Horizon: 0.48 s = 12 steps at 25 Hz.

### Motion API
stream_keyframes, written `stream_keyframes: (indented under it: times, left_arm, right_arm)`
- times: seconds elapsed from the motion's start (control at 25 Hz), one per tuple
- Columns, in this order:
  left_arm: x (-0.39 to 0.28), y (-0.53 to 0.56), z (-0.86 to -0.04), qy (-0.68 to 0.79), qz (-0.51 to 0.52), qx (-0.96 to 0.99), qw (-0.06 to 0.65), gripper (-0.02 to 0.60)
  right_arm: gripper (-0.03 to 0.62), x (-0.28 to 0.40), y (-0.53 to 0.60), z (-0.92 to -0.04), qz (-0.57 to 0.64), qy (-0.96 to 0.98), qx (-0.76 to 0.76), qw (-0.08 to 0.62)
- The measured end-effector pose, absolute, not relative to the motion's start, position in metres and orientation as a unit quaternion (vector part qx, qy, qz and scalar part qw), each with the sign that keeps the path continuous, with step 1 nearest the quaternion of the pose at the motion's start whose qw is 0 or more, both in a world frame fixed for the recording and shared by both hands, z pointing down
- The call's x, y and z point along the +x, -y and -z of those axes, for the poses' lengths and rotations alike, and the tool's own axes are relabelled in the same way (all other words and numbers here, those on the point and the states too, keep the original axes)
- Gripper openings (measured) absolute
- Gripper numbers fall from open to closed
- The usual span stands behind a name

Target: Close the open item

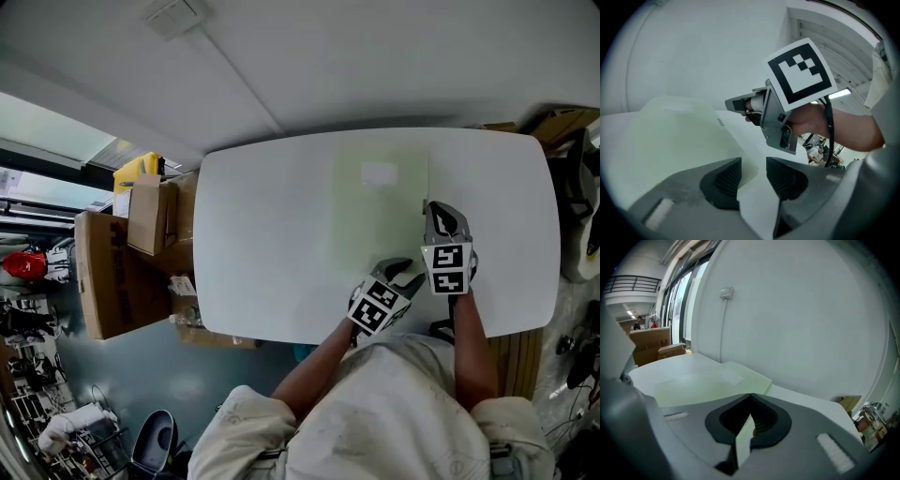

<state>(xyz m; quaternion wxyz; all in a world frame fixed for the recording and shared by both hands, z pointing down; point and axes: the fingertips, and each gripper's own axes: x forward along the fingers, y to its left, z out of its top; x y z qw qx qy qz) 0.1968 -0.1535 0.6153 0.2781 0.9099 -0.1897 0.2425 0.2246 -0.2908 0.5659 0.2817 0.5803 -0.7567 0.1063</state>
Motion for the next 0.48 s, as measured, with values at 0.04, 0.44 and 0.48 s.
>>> stream_keyframes:
  times: [0.04,0.44,0.48]
  left_arm:
    - [0.196,0.154,-0.616,0.193,-0.240,0.909,0.280,0.173]
    - [0.190,0.163,-0.620,0.226,-0.237,0.903,0.280,0.084]
    - [0.190,0.164,-0.620,0.227,-0.237,0.902,0.280,0.080]
  right_arm:
    - [0.002,0.224,0.291,-0.567,-0.107,0.757,0.579,0.282]
    - [0.002,0.219,0.294,-0.590,-0.124,0.759,0.565,0.300]
    - [0.002,0.218,0.295,-0.593,-0.125,0.759,0.562,0.302]
